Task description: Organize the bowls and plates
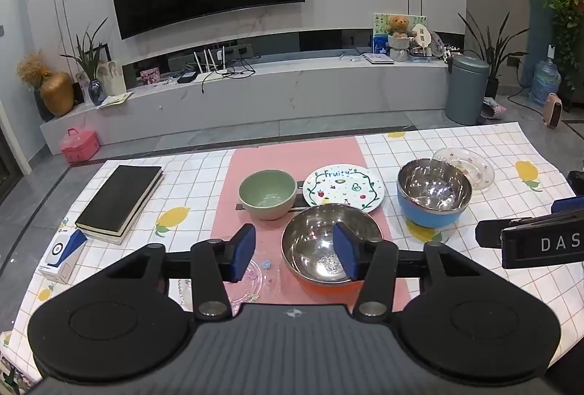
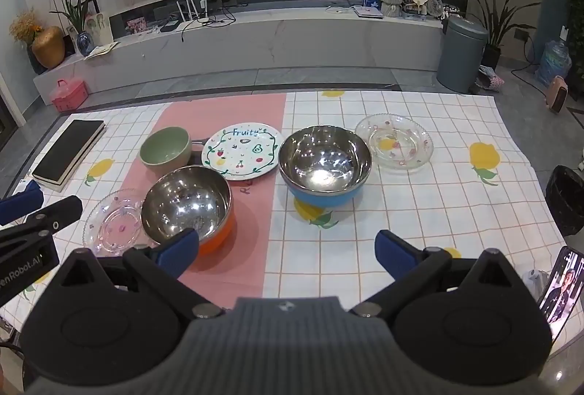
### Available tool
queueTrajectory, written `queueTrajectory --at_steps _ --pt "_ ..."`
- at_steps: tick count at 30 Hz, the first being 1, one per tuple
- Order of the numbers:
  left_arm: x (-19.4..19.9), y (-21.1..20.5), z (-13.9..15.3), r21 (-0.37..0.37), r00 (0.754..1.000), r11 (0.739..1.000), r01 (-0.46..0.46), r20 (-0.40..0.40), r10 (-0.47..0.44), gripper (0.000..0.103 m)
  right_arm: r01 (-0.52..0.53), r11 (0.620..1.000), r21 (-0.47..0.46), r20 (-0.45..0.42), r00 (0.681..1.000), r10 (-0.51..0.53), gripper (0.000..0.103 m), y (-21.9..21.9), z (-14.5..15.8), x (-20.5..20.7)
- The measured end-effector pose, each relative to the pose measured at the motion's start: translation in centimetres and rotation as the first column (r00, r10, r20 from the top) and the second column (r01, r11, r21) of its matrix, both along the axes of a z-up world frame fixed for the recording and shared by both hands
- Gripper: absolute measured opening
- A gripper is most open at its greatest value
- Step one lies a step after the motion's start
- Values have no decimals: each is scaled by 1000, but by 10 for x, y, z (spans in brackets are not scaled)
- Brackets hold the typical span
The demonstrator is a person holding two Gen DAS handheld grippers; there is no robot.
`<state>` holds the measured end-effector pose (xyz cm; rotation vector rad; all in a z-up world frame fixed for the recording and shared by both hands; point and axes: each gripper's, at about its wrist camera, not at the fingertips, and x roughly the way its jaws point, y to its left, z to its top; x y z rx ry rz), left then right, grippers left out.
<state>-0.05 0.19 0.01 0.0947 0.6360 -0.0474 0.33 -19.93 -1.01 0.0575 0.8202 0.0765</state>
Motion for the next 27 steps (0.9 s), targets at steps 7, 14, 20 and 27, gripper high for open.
queueTrajectory --at_steps 7,14,20,27 --pt "1 8 -3 -28 999 1000 14 -44 -15 56 4 1000 -2 3 1000 -4 100 1 2 -1" --pt "1 -1 -6 6 999 1000 2 -34 -2 55 -3 1000 -6 0 1000 3 100 4 -1 1" --pt "1 -3 -5 17 1000 1000 11 -29 -11 54 -7 1000 -9 -4 1000 7 100 5 -1 1" --pt "2 -3 -6 22 999 1000 11 -36 -10 51 -6 1000 -10 -5 1000 6 100 6 -1 0"
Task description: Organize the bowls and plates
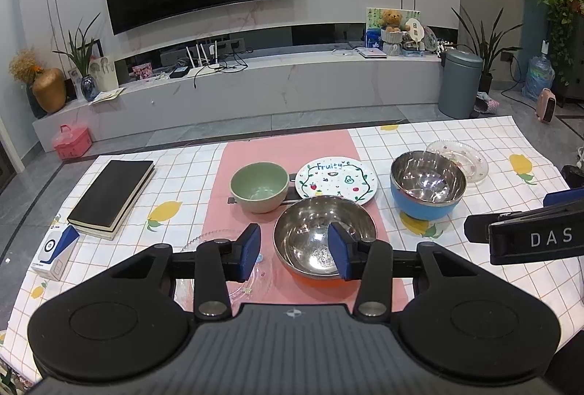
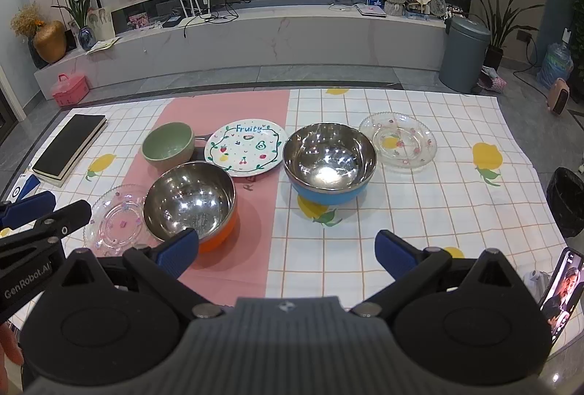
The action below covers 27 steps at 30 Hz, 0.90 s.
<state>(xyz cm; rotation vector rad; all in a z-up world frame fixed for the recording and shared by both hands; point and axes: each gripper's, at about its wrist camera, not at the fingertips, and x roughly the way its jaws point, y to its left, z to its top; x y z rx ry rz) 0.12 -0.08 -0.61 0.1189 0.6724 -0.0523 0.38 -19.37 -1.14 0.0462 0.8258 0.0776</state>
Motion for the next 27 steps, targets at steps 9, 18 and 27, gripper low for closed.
queueTrajectory --at_steps 9,18,27 --pt "0 0 0 -1 1000 1000 9 4 -9 44 -2 1000 1 -12 1000 2 100 1 -4 2" --pt "0 -1 -1 0 1000 1000 9 4 -9 43 -7 1000 6 -20 1000 7 100 2 -5 5" --pt "0 -1 0 0 1000 1000 7 4 -7 43 -4 1000 9 -20 1000 4 100 2 -5 5"
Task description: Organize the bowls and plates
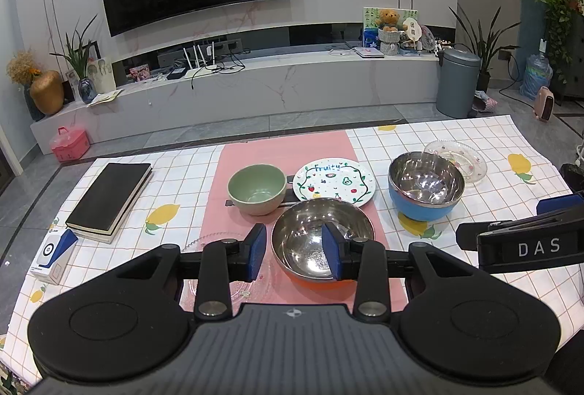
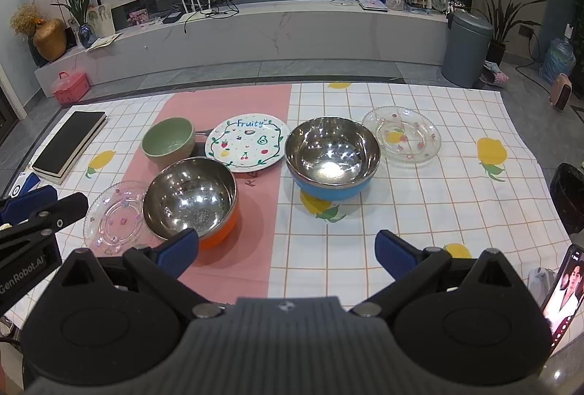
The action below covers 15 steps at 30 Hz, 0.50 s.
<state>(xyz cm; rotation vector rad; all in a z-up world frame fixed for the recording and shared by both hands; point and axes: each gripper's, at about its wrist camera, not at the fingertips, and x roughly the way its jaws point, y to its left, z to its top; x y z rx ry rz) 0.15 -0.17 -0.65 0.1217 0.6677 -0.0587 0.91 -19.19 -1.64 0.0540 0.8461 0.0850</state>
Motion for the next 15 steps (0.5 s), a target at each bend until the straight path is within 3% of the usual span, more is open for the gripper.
queueTrajectory --at_steps 15 --pt "1 -1 1 1 1000 1000 1 -1 -1 43 -2 1000 -1 3 1000 2 100 0 0 -1"
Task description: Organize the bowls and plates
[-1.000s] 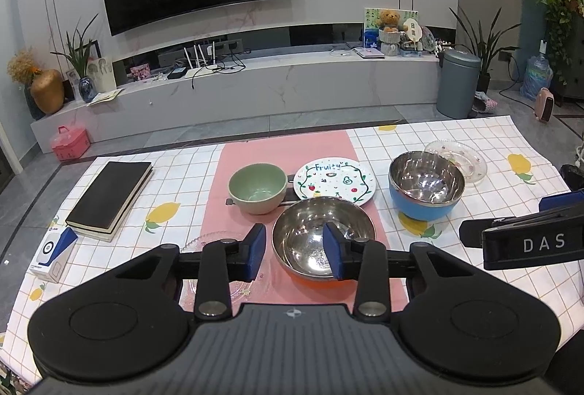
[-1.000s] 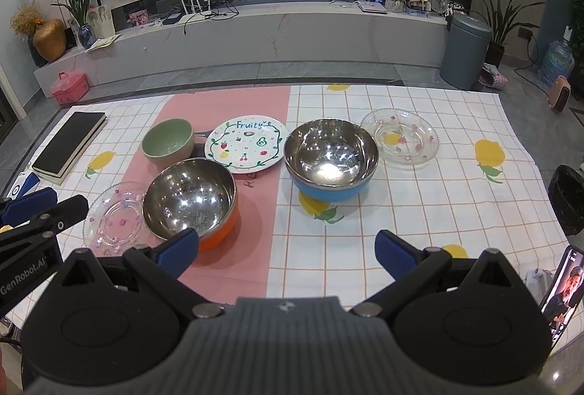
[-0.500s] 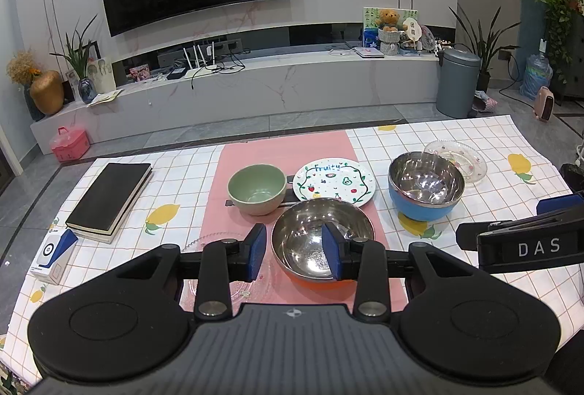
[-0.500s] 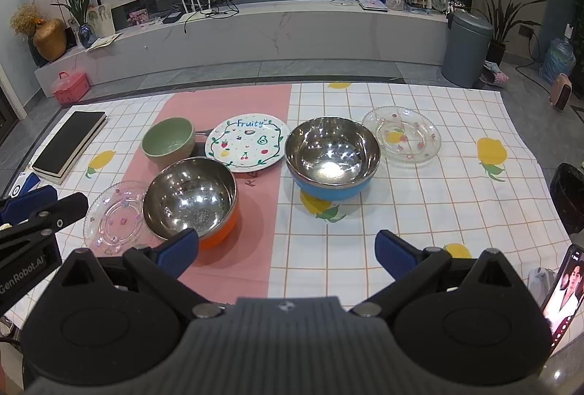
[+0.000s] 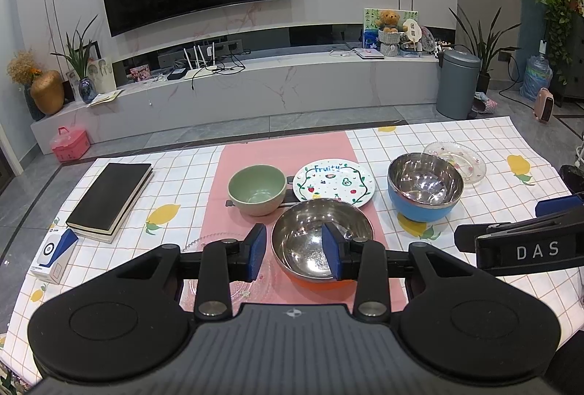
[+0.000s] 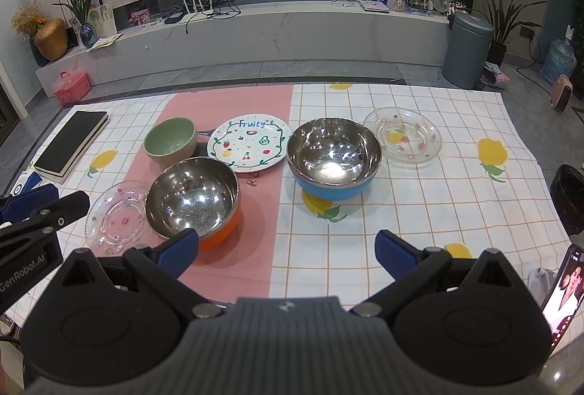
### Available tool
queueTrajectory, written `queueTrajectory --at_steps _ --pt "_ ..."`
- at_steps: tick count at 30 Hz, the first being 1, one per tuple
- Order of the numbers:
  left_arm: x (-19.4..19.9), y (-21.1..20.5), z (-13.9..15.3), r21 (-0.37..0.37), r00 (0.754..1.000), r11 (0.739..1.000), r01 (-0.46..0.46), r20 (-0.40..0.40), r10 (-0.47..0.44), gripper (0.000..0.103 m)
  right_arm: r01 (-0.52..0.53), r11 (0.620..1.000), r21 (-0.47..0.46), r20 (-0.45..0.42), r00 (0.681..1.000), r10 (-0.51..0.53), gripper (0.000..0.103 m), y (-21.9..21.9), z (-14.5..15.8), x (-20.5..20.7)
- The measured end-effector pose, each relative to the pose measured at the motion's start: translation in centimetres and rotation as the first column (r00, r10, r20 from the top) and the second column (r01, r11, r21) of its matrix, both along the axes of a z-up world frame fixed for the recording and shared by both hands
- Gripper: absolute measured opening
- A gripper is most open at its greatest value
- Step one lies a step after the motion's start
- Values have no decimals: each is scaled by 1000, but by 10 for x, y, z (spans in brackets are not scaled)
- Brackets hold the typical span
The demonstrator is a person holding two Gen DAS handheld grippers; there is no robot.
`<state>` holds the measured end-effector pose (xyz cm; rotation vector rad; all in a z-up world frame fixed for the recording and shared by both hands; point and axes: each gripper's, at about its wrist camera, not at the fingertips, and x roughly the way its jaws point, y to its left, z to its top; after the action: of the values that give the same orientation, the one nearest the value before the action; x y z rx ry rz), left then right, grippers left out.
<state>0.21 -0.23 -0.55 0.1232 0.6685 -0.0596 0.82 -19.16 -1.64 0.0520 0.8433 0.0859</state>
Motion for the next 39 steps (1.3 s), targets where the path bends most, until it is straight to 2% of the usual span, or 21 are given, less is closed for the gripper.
queueTrajectory --at_steps 28,32,35,39 --pt "2 -1 -3 -7 1000 1000 7 -9 -7 43 -16 1000 6 2 1000 16 100 4 -3 -1" --pt "9 5 -7 -36 1000 999 8 -18 -8 43 -13 1000 22 2 1000 13 100 5 -7 3" --pt "16 15 -8 -61 1000 998 -10 -10 10 43 -17 999 31 48 999 16 100 7 -11 5" --pt "31 27 -11 -63 1000 998 -16 -4 16 38 -45 999 14 191 981 41 100 13 -15 4"
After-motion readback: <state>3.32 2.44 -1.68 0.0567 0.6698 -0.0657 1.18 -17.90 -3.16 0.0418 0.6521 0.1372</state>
